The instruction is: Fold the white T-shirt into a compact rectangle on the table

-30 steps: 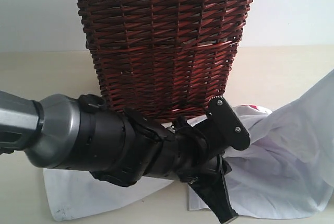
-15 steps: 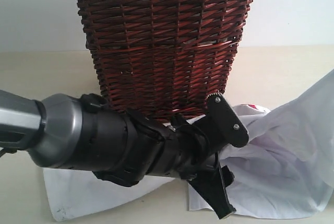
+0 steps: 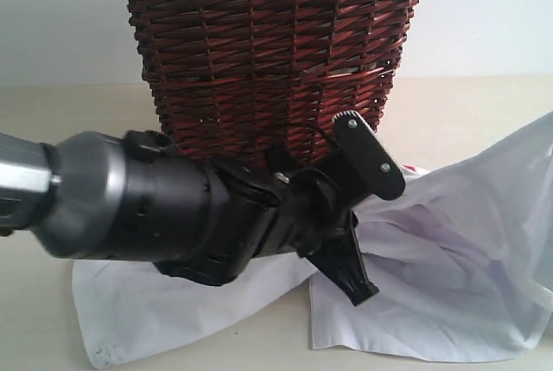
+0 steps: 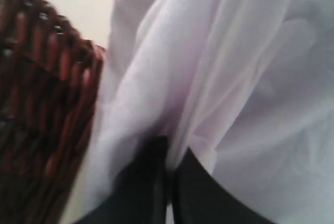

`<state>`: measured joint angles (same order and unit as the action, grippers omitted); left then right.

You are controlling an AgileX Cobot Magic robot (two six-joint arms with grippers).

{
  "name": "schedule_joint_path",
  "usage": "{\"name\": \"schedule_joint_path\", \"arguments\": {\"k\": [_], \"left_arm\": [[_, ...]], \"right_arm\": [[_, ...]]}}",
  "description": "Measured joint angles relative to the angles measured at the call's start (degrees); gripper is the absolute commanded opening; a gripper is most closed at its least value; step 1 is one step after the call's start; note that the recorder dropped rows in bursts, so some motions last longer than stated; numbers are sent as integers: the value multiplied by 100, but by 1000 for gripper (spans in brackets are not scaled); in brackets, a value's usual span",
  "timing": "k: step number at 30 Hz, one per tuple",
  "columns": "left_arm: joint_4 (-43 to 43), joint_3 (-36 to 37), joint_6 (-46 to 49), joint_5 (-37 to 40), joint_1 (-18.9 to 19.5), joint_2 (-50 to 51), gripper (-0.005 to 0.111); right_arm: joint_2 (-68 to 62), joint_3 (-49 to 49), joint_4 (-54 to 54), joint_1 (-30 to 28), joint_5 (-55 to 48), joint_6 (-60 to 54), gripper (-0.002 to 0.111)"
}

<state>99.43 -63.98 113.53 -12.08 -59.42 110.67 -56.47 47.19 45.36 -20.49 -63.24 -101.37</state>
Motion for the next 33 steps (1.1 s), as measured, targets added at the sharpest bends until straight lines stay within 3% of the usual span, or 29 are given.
{"name": "schedule_joint_path", "arguments": {"k": [6, 16, 23, 29, 31, 33], "left_arm": [[22, 506, 529, -43, 0, -1195, 0], [22, 1566, 469, 2264, 0, -3013, 0], [22, 2741, 56, 2445, 0, -3778, 0], [-202, 2961, 35, 2493, 0, -3900, 0], [-253, 2961, 35, 2479, 0, -3900, 6], [-278, 2961, 35, 2401, 0, -3900, 20]], "right_arm": [[0, 0, 11, 0, 0, 0, 0], [0, 0, 11, 0, 0, 0, 0], [0, 0, 34, 0, -102, 0, 0], [0, 0, 70, 0, -235, 0, 0], [0, 0, 70, 0, -246, 0, 0], [0, 0, 70, 0, -246, 0, 0]]}}
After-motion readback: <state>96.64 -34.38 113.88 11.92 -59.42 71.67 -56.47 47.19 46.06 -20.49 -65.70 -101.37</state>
